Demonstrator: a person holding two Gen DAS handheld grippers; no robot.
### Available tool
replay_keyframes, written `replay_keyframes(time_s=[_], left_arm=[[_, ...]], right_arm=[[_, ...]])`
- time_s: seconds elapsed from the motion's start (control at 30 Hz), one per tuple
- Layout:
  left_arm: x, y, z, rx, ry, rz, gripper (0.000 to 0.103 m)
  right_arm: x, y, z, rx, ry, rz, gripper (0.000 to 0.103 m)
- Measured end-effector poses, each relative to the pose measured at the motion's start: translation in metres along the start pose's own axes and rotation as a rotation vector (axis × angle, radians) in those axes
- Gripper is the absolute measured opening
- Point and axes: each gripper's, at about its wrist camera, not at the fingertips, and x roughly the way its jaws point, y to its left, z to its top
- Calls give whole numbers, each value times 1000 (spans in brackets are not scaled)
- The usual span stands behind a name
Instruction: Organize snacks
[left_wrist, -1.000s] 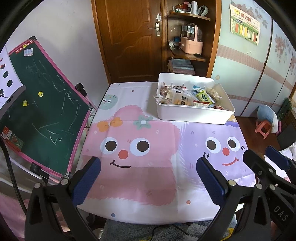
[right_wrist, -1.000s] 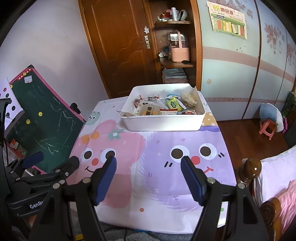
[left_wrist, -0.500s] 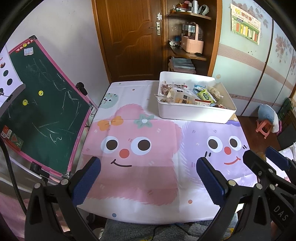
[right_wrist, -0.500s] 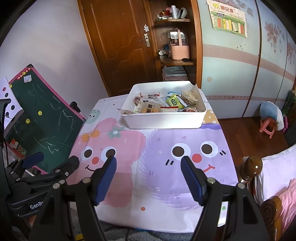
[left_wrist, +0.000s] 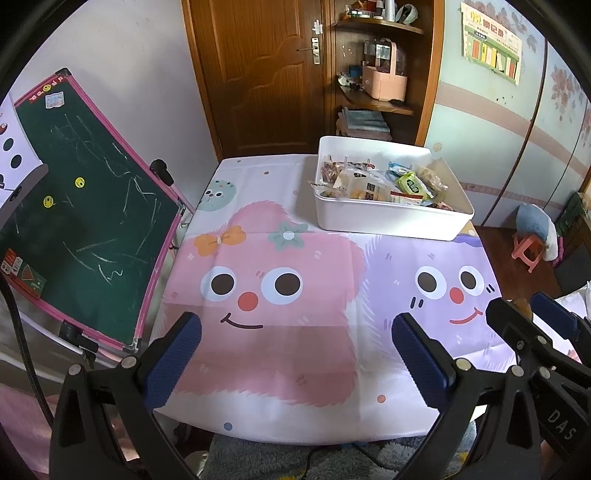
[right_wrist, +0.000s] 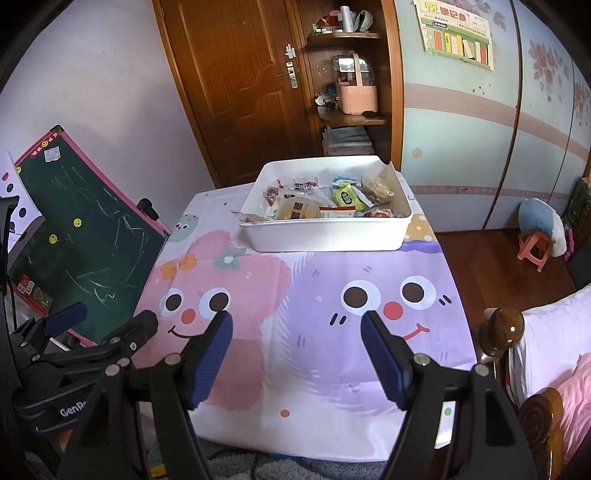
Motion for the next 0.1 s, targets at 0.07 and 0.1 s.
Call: replay_keyframes(time_s=[0.07,0.1], left_arm=[[2,0,1,3,6,0,102],[2,0,1,4,9,-1,102]], right_arm=[[0,0,-1,0,0,-1,72],[0,0,0,1,1,0,72]])
